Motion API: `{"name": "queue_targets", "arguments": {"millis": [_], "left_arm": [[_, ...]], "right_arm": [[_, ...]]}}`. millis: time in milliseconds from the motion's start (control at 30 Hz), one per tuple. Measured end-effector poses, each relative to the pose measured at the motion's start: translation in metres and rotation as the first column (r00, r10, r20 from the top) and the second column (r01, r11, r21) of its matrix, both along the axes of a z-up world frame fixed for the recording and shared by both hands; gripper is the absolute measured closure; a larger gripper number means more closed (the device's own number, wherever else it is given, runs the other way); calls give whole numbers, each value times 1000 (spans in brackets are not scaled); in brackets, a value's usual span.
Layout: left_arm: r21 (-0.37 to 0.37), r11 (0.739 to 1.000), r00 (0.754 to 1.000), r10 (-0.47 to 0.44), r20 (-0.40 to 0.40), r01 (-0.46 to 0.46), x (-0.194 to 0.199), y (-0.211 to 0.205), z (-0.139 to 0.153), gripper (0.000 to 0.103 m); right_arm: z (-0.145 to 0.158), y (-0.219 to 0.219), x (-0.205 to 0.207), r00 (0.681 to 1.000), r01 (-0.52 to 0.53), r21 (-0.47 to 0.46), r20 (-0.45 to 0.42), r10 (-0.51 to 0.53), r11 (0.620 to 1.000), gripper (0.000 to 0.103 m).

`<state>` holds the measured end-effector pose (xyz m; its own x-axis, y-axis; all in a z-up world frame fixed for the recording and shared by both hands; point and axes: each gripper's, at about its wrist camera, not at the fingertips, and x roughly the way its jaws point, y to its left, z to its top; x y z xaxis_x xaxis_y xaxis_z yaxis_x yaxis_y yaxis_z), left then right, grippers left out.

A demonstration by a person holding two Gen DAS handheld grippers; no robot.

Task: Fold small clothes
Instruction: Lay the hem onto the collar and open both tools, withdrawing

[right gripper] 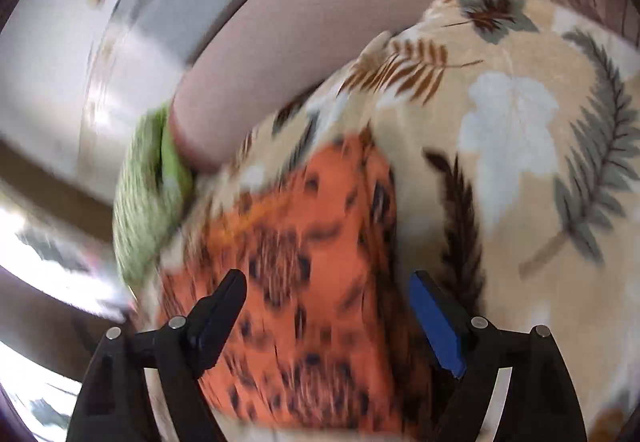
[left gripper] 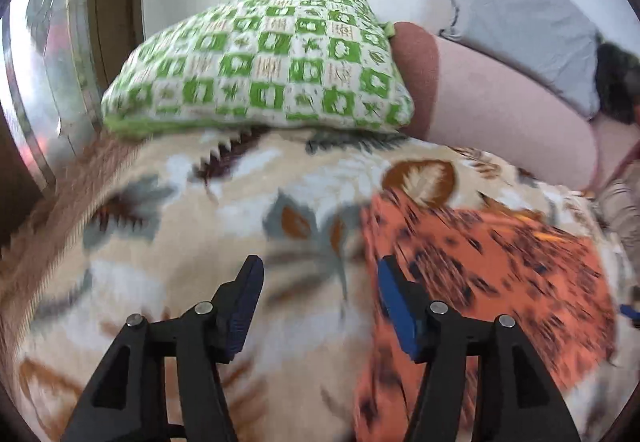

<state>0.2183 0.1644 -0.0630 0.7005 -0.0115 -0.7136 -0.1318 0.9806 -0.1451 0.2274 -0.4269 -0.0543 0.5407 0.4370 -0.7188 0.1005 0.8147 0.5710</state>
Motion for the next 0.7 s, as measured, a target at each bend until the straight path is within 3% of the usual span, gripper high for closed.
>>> {"name": "queue_targets", "arguments": {"millis": [200,333,433,533,700], "left_arm": [[-28,1000,1000,0,-26,0,-75,-16,-8,42],[-117,992,998,41,-54,-47,-116,-25,-13,42],[-139,989,997,35,-65,-44,-137,-34,-12,41],[-132,991,999,7,-50,-14,-155,-44,-5,40],[-140,990,1000,5,-21,-8,-164,-46,9,40]], "right_arm": [[8,45,-35,996,-84,-5,26,85,996,17],[5,67,-26,994,-101,39,54,99,994,17],[-12,84,-12,998,-50,-10,-34,50,999,17],[-4,99,-23,999,-51,54,1,51,997,17],[11,116,-37,997,-81,41,16,80,996,17]]}}
